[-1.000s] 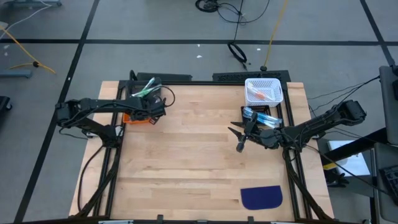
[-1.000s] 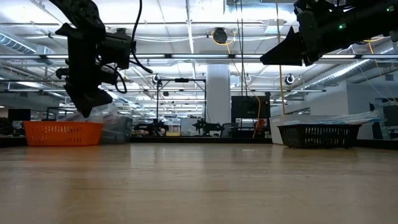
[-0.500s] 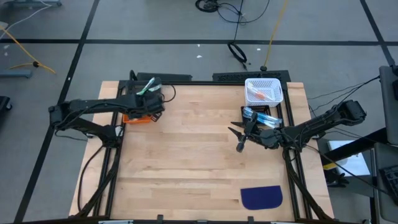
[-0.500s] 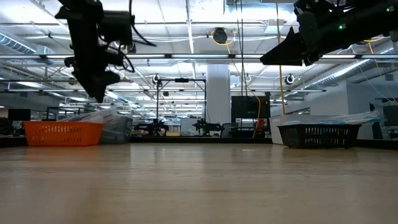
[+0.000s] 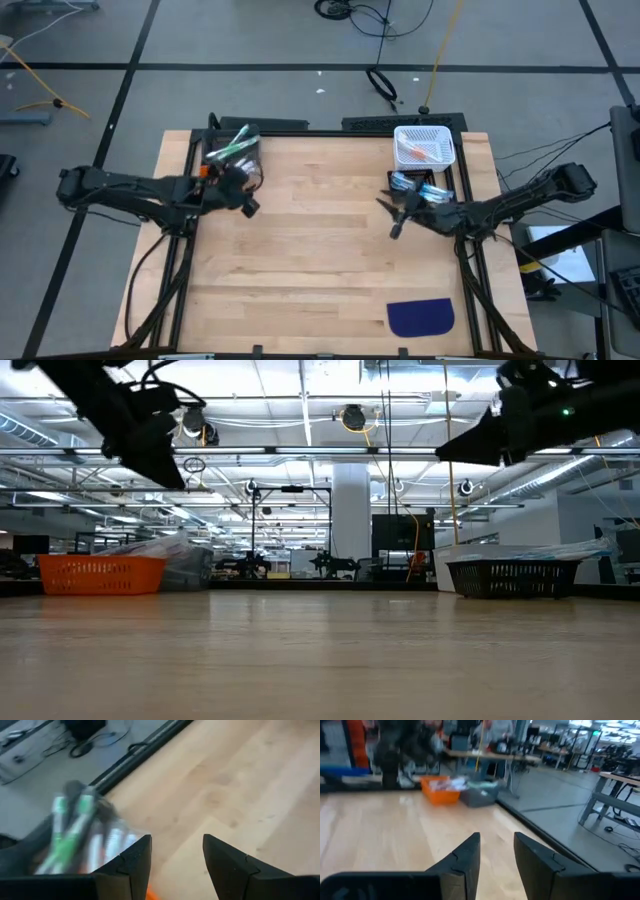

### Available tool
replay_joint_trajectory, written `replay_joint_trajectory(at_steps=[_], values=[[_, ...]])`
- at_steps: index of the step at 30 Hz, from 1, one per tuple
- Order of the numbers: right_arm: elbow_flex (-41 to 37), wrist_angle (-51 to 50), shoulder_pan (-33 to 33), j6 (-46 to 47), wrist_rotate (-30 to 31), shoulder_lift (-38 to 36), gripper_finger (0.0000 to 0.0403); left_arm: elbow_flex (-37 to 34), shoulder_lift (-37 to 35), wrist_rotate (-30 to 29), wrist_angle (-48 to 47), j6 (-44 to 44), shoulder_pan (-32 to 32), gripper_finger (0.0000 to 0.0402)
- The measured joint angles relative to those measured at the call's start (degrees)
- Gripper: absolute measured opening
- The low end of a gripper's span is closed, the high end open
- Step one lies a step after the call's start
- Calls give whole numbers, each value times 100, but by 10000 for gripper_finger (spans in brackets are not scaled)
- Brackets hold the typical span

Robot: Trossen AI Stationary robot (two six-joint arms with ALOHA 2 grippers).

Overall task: Pick & Place Toothbrushes
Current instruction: Return to Home Position

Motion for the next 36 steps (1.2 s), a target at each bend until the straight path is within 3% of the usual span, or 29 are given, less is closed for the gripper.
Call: replay_joint_trajectory(at_steps=[4, 9, 11, 17, 21, 27, 36], values=[[-826, 1026, -47, -19, -285, -685, 109, -961, -364, -33, 1333, 44, -385, 179], [-1711, 2389, -47, -216, -738, -1430, 109, -2174, -608, -25, 3686, 906, -715, 176], [-1858, 2447, -52, -382, -742, -1749, 109, -2616, -679, 62, 4737, 1354, -813, 174], [-1859, 1622, -79, -388, -947, -2374, 109, -3964, -963, 1039, 7740, 2368, -1082, 162], [-1862, 1119, -75, -323, -923, -2443, 109, -3973, -1127, 1123, 7330, 2351, -1198, 153], [-1870, 764, -80, -174, -603, -2391, 109, -3963, -1092, 1121, 6935, 1294, -1190, 158], [-1879, 758, -77, -169, -603, -2382, 109, -3964, -1092, 1121, 6869, 1239, -1190, 159]])
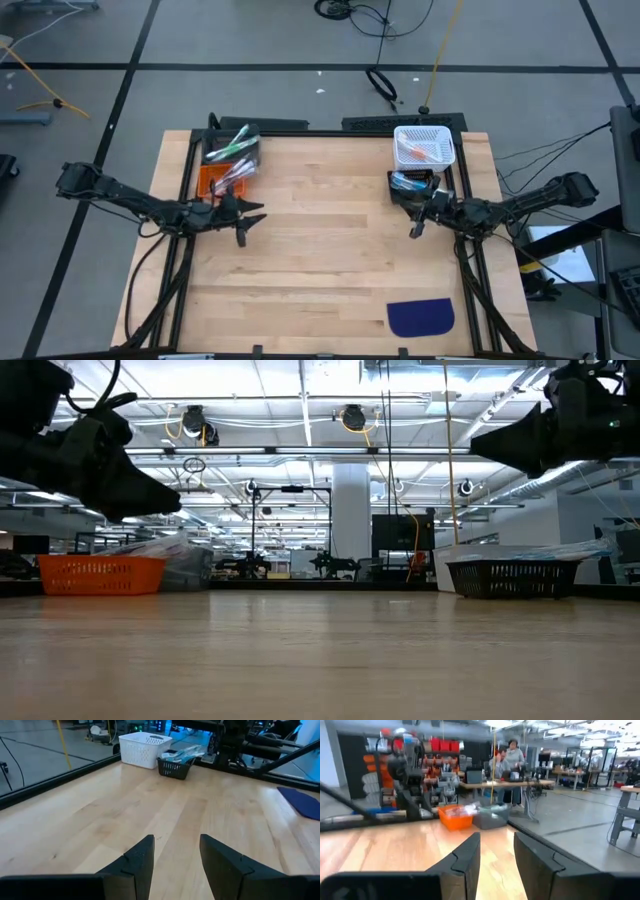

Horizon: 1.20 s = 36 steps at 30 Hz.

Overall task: Pick & Place Toothbrushes
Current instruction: Return to Home Position

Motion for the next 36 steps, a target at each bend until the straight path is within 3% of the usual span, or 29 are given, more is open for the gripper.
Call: replay_joint_trajectory(at_steps=[5, 15, 20, 31, 36], values=[[-2, -495, 4, 2, -7, -724, 109, 0, -476, 24, -317, 0, 39, 159], [-9, -977, -131, 5, 8, -3061, 109, 0, -1798, 33, -809, -7, 476, 159], [-9, -539, -257, 7, 9, -3092, 109, 0, -2455, 31, -1213, -17, 923, 159], [-9, -586, -693, 2, 11, -3080, 110, 0, -4249, 24, -2109, -15, 1901, 159], [-9, -638, -708, 5, 11, -3052, 110, -3, -4306, 11, -1760, -24, 2079, 159]])
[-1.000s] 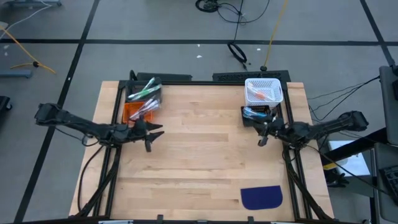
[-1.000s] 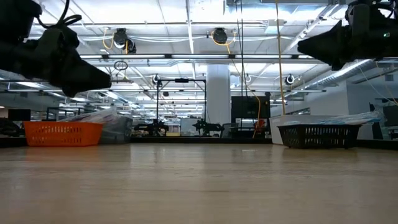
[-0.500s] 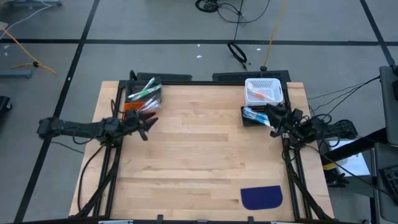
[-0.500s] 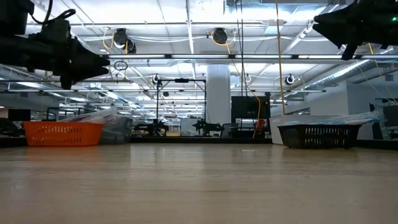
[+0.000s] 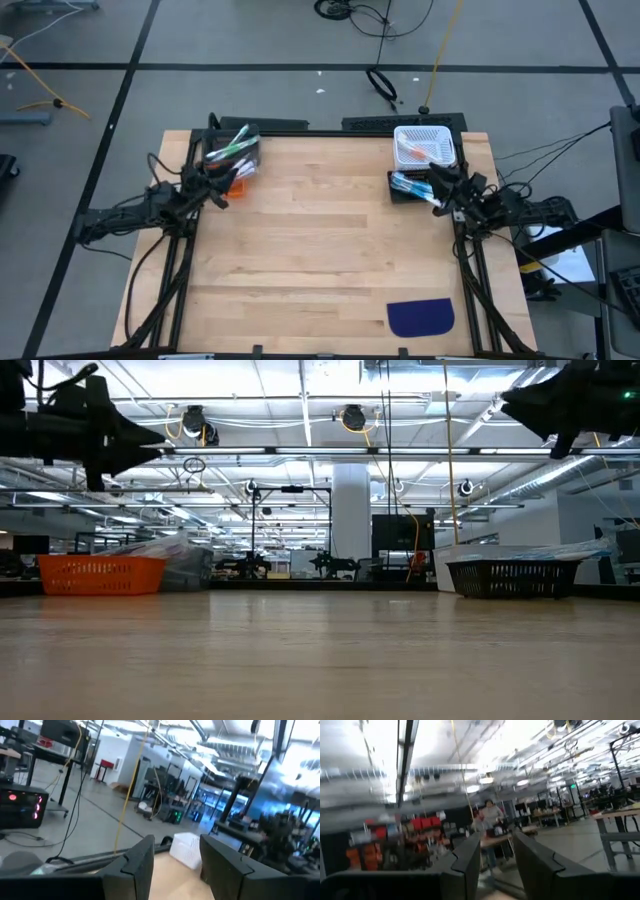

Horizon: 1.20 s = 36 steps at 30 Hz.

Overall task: Pick & Place Toothbrushes
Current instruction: Return to Home Position

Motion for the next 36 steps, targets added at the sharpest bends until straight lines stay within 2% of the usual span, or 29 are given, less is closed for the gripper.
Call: replay_joint_trajectory(at_steps=[9, 15, 21, 36], values=[[0, -1108, 0, -2, -5, 132, 110, 5, 34, 0, -48, -22, 28, 159], [5, -2776, 4, -26, -19, 262, 110, 5, 33, -2, -41, -22, 28, 159], [7, -2248, 9, -28, -10, 439, 110, 5, 35, -4, -47, -24, 28, 159], [7, -2278, 7, -26, -7, 466, 110, 5, 35, -4, -33, -24, 28, 159]])
